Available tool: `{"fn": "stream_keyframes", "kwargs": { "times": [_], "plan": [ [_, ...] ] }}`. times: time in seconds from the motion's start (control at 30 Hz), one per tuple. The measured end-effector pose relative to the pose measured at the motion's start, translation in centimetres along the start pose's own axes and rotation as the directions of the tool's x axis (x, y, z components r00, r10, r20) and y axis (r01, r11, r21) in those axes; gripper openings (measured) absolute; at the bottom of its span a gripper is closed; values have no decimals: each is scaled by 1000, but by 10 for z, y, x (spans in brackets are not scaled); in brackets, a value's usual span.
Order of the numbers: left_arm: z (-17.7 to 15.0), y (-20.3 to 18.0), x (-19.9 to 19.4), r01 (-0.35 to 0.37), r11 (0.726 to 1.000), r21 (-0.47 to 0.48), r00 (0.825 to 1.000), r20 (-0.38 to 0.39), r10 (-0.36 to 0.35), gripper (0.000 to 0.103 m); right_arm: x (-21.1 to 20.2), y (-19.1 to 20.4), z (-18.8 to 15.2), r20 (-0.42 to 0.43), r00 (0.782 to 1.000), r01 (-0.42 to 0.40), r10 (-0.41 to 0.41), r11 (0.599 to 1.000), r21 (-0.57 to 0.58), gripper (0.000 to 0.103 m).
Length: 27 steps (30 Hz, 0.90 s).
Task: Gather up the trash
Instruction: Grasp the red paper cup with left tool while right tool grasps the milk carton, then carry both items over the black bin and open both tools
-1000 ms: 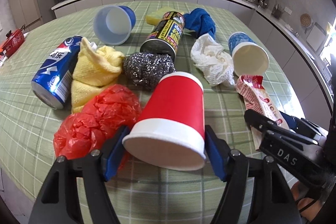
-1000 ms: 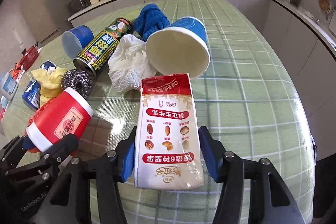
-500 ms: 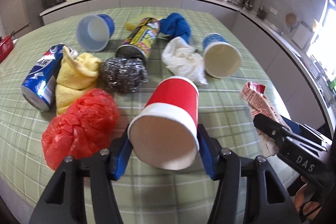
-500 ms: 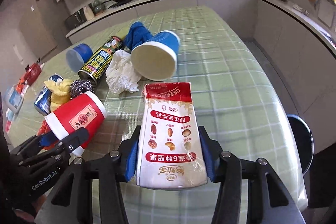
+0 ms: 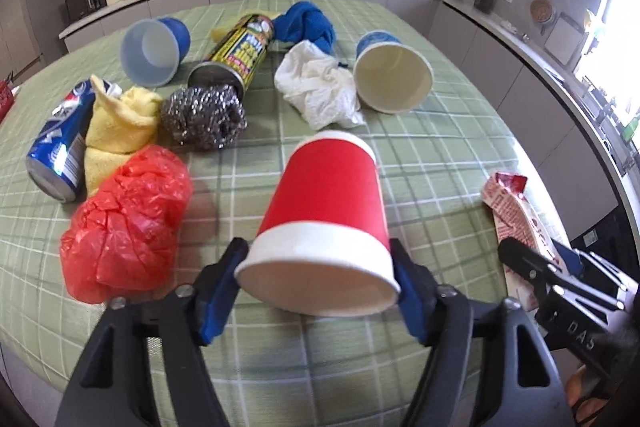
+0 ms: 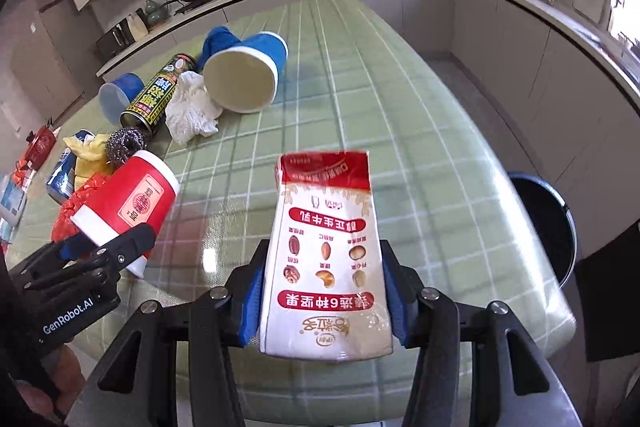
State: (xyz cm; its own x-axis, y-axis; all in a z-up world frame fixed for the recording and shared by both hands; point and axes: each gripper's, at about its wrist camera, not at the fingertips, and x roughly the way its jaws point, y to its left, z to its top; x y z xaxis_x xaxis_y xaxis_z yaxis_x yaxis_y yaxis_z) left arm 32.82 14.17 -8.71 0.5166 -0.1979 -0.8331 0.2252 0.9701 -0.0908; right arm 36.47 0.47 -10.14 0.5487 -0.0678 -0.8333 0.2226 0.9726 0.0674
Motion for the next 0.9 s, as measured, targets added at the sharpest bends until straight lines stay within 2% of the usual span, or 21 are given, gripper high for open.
{"fn": "stream_keyframes", "kwargs": {
  "times": [0.1,0.17,0.23,0.3,0.33,0.4,0.5,0.63,0.77,0.9],
  "plan": [
    [-1,0,5,-10,1000,7,1000,-18,11,74,4,2,1,-6,1000,21,-21,1000,-3,57],
    [-1,-1,8,-16,1000,14,1000,-20,16,74,12,3,5,-29,999,31,-31,1000,1,68],
    [0,-1,13,-14,1000,19,1000,-22,15,74,16,5,7,-25,999,49,-49,999,-1,69],
    [-1,1,16,0,1000,12,1000,-28,0,69,19,7,9,-15,998,55,-56,998,-16,68],
    [-2,2,14,0,1000,10,1000,-8,0,66,19,8,9,-7,998,61,-61,998,-21,57],
    [-3,3,9,18,1000,7,1000,7,-18,57,18,9,8,9,998,59,-58,998,-39,54],
    [-3,3,2,33,999,12,999,35,-33,50,11,6,8,31,999,30,-29,999,-21,52],
    [-3,1,-11,62,998,24,996,68,-64,48,-2,-2,4,61,998,-8,6,1000,19,52],
    [-3,-13,-24,96,994,51,991,86,-100,48,-24,-13,4,106,994,1,-5,999,40,52],
    [0,-37,-27,133,988,75,987,84,-139,48,-46,-43,6,133,991,24,-35,996,83,52]
  ]
}}
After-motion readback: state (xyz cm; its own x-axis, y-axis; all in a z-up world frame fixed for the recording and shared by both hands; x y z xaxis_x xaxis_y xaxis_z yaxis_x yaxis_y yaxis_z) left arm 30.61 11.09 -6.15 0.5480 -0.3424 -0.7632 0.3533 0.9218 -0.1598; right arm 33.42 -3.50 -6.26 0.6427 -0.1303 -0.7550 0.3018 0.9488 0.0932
